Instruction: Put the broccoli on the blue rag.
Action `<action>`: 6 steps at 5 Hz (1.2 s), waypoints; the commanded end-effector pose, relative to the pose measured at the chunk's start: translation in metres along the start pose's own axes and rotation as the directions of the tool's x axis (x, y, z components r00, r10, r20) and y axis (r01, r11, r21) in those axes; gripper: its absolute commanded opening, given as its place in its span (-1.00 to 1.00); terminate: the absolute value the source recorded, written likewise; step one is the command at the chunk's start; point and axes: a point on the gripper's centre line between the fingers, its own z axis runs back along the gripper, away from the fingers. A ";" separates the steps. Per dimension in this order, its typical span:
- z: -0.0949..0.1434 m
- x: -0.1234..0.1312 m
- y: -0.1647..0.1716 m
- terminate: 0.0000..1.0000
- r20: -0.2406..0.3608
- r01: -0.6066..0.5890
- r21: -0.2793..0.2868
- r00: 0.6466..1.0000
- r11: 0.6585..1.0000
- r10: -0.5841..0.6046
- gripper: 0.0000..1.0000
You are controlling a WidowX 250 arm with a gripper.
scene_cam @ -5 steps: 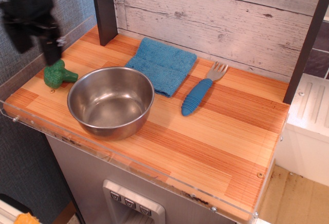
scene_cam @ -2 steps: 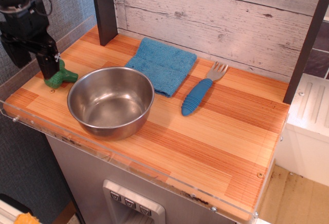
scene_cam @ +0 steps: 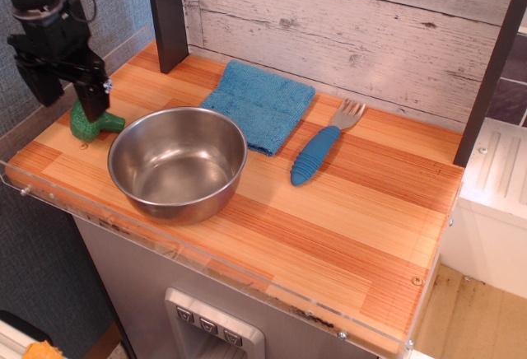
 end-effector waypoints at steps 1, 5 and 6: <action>0.001 0.014 -0.001 -1.00 0.007 -0.047 0.003 0.999 0.999 0.047 1.00; 0.004 0.008 -0.019 -1.00 -0.078 -0.002 0.070 0.997 0.998 0.007 -1.00; 0.018 0.009 -0.022 -1.00 -0.066 0.035 0.079 0.997 0.996 -0.030 -1.00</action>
